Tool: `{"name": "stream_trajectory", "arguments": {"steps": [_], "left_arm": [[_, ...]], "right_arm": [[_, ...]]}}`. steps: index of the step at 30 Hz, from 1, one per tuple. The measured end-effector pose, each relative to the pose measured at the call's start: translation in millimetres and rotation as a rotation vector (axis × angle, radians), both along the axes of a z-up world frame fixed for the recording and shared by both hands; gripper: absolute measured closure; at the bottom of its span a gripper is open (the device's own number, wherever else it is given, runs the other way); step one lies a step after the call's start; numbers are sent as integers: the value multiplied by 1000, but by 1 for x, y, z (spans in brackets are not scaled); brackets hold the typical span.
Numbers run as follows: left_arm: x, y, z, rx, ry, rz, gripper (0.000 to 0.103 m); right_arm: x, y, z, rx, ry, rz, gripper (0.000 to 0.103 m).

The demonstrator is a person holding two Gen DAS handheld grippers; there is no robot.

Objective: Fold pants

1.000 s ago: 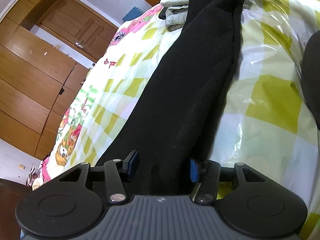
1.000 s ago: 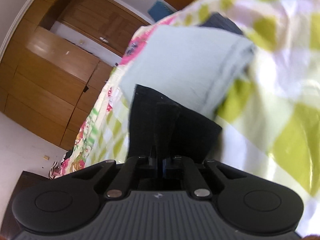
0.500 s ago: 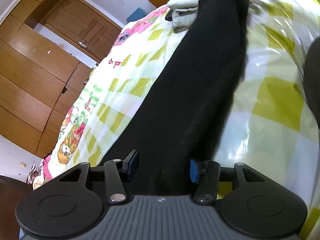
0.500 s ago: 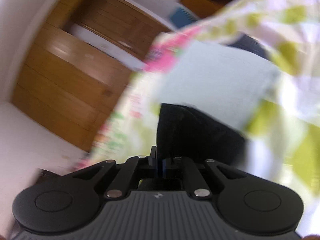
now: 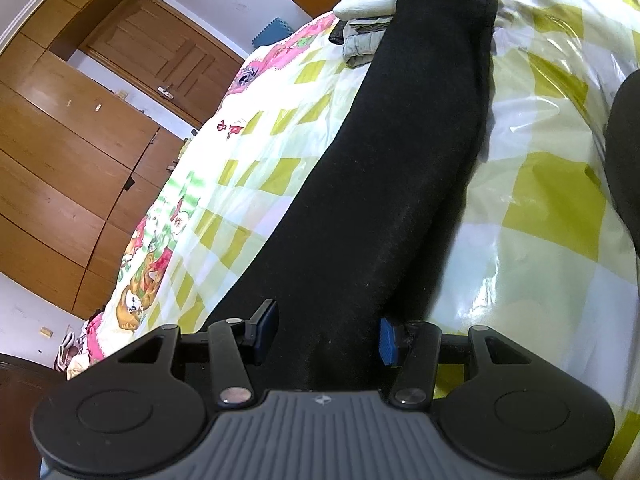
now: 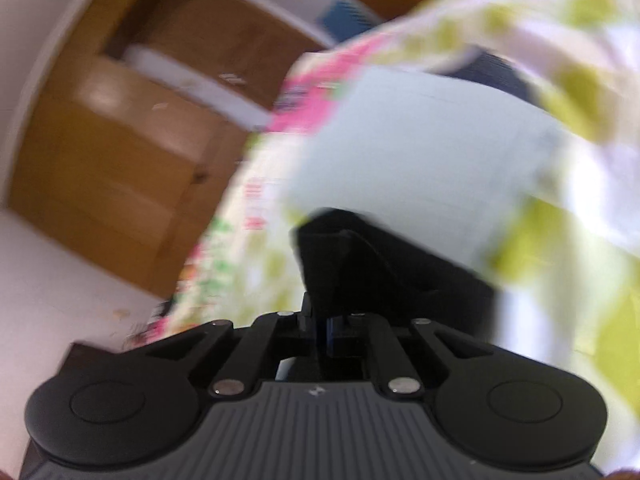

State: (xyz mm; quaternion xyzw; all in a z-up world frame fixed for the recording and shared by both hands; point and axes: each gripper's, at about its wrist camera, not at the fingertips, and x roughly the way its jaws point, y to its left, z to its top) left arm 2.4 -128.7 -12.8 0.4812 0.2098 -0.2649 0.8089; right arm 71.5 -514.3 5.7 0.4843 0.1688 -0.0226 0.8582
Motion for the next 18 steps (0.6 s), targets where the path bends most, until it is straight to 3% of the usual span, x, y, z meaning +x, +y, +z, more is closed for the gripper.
{"name": "stream_trajectory", "arguments": {"steps": [2,4,7,10,11,13,18], "left_arm": [[1,1,-1,6,4,-1,39],[1,2,-2,8,7,1,39],[4,0,-2,-3,12,4,39],[5,0,-5,-1,13,-2,39],[5,0,-6,3,10,-4,39],[6,1,-5,3,13,-5,39],[10,-1,-5,15,12,-2,39]], "right_arm": [[5,8,25,-12,-104,52,97],[2,13,38,-38,-145,76,97],[-5,6,13,-84,-52,38,97],[-10,-18,-46,-8,181,-39,97],[-15,-22,-58,13,209,-57,97],[-27,-25,-67,67,185,-76,97],[-27,-20,-44,41,113,-57,97]]}}
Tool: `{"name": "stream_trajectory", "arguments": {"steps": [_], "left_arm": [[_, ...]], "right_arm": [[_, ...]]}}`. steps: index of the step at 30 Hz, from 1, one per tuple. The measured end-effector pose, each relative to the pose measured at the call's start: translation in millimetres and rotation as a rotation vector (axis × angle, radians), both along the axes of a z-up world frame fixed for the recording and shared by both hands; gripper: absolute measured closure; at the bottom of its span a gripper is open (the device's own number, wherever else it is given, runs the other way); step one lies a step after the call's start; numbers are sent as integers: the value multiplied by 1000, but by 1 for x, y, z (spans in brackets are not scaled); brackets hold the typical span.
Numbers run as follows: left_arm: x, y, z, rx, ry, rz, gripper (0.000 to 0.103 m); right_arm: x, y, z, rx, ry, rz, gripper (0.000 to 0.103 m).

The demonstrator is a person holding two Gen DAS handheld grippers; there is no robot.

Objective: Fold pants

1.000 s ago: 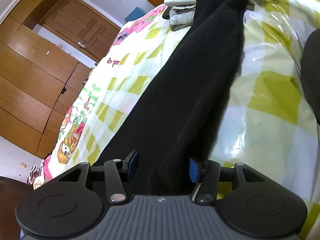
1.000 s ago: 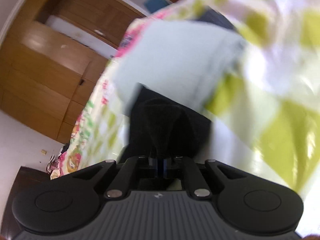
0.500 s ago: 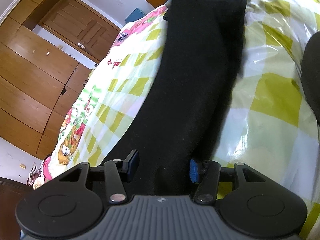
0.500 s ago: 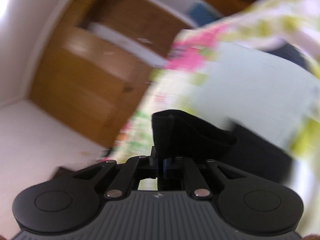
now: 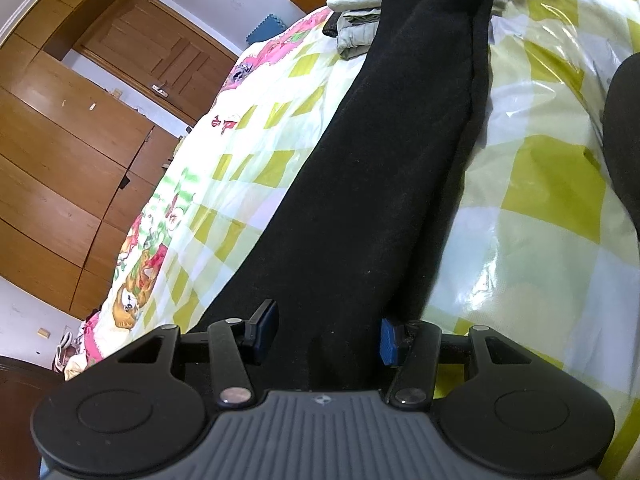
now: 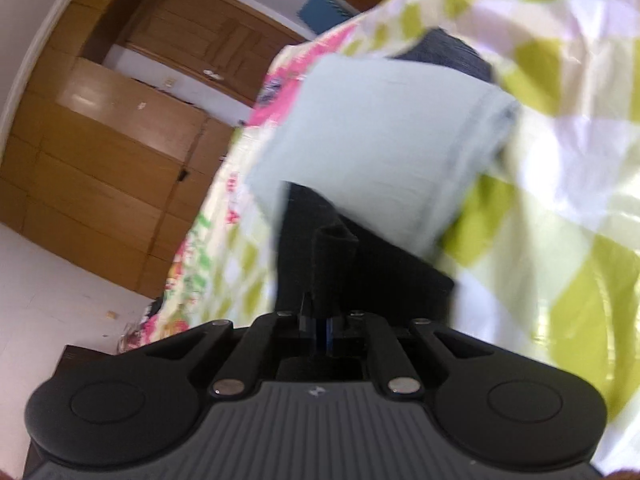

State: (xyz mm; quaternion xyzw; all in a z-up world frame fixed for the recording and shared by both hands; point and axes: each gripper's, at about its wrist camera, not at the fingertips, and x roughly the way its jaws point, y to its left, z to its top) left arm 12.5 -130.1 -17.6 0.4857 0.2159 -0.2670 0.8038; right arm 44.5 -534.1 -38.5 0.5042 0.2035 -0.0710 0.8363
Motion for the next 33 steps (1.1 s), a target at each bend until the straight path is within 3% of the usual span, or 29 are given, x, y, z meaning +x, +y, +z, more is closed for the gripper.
{"name": "stream_trajectory", "arguments": {"steps": [3,7,11,12,14,16,22,29,33], "left_arm": [[-2,1,1,-4,-2,1,39],[-5,2,-2,-2,-8,-2,39],[-6,4,-1,-9,-7,-1,39],[-6,5,-1,-7,-9,-2,38],[-6,5,0,-8,-11,0,38],[-6,5,1,-15,-13,5,38],[-9,9,3,-27,-12,21,38],[-9,11,3,-41,-4,30,38],[-9,13,5,-53,-1,35,38]], "right_arm": [[-4,3,12,-22,-27,23,97],[-1,-2,-1,-59,103,5,96],[-14,-3,-4,-81,134,-24,91],[-20,-5,-4,-66,133,-31,88],[-25,-7,-3,-36,143,-50,66],[-28,-7,-6,15,122,-52,57],[-23,4,-19,17,164,-31,56],[-7,-3,-27,91,119,-59,50],[-20,1,-24,101,74,-105,49]]}}
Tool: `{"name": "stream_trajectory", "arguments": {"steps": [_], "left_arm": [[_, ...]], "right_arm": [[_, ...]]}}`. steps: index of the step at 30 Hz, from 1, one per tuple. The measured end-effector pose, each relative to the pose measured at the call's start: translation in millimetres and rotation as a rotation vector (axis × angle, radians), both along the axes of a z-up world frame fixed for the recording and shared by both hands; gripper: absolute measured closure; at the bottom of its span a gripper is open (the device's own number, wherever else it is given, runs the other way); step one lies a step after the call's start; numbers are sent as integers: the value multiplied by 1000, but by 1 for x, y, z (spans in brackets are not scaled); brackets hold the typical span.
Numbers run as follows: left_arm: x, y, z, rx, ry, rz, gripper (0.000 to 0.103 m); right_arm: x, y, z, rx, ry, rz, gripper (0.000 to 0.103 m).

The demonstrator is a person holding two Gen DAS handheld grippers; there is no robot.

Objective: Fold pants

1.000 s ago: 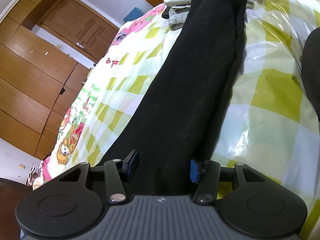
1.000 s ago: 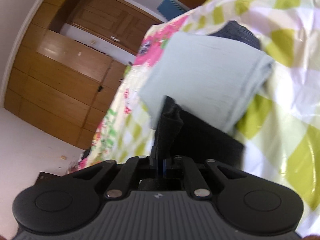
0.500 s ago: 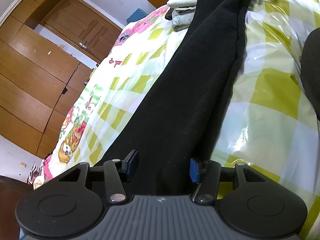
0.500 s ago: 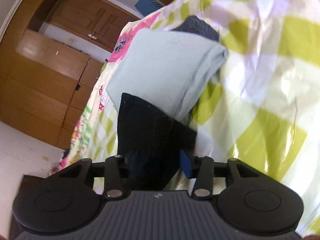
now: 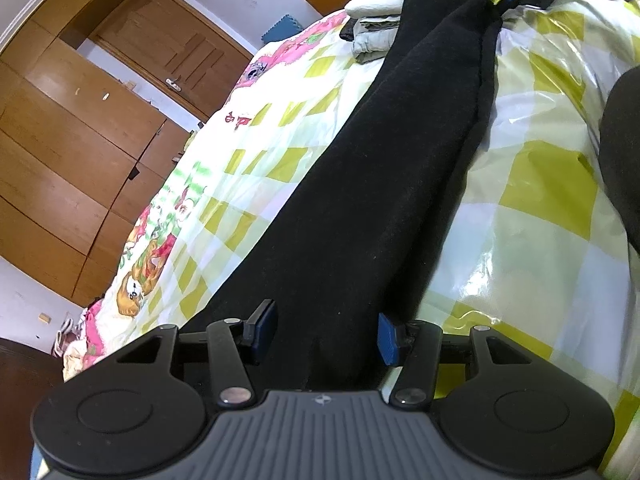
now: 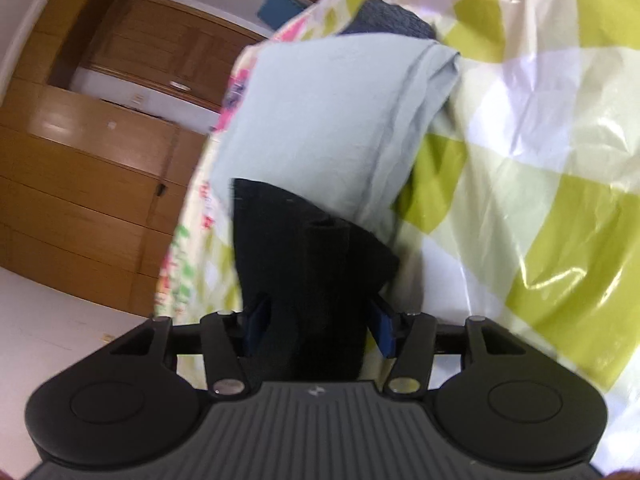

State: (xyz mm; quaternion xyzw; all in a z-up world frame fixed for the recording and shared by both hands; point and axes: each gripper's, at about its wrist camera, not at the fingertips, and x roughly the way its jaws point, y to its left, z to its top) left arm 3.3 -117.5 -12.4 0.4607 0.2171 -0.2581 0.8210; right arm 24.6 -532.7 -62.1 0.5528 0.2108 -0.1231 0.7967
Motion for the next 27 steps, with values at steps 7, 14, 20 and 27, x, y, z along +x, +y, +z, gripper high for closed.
{"name": "stream_trajectory", "arguments": {"steps": [7,14,20,27], "left_arm": [[0,0,-3,1,1,-4,38],[-2,1,-2,3,-1,-4,38],[-1,2,-1,1,-1,-4,38],[-6,1,9,-2,-12,0,38]], "right_arm": [[0,1,-5,-18,15,5,49],[9,7,-11,40,-36,4,48],[12,8,-24,39,-45,-1,90],[-10,5,19,82,-184,39,93]]}}
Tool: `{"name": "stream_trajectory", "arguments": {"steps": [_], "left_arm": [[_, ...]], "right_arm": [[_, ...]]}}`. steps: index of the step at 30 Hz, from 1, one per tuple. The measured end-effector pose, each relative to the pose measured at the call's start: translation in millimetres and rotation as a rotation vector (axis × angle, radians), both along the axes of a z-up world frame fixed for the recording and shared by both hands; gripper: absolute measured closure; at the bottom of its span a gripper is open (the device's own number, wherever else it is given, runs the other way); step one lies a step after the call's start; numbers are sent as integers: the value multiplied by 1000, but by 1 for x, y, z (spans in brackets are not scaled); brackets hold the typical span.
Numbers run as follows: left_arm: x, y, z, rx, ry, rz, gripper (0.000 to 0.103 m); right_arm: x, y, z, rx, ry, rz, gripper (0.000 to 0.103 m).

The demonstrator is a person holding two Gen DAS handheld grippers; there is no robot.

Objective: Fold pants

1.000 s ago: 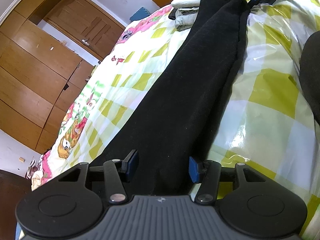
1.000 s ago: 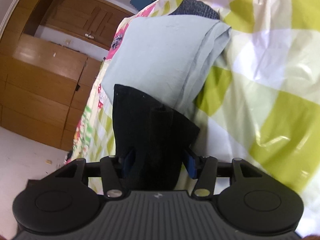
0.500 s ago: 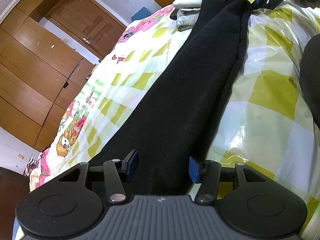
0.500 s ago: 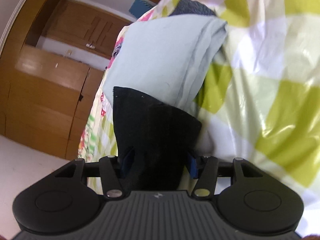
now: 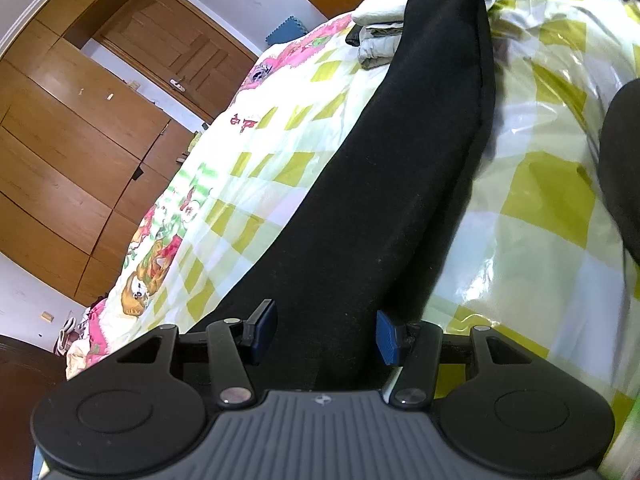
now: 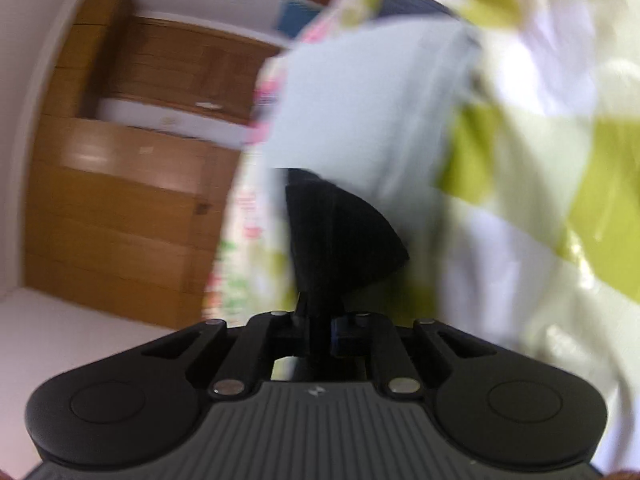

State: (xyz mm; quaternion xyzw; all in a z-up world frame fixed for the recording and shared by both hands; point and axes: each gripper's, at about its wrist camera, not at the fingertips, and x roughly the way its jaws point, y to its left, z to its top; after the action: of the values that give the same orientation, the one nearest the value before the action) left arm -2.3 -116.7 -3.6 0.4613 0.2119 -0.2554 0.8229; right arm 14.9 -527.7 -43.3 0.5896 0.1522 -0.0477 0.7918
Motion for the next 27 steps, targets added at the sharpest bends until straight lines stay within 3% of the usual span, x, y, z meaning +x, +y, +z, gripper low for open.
{"name": "stream_trajectory", "arguments": {"steps": [4,7,8,11,15,18,21,24,27], "left_arm": [[-8,1,1,-5,-1,-30,36],[-6,0,-14,18,32,-18,32],[-5,0,-17,26,25,-14,32],[-8,5,-8,-11,31,-12,32],[-15,18,3,-59,15,-14,32],[-17,28,10,-108,21,3,32],[-18,32,12,-132,9,16,32],[-14,32,15,-157,-3,36,32],[-13,36,17,-172,17,41,32]], "right_arm": [[-33,-2,14,-90,49,-4,93],[-24,-11,-18,-105,279,-4,92],[-23,-12,-23,-98,311,5,92],[-37,-6,-1,-162,291,-19,86],[-56,13,44,-375,329,-16,86],[-51,44,63,-486,284,111,86],[-12,86,67,-589,252,288,86],[44,114,54,-567,275,407,86],[75,135,34,-552,337,489,86]]}}
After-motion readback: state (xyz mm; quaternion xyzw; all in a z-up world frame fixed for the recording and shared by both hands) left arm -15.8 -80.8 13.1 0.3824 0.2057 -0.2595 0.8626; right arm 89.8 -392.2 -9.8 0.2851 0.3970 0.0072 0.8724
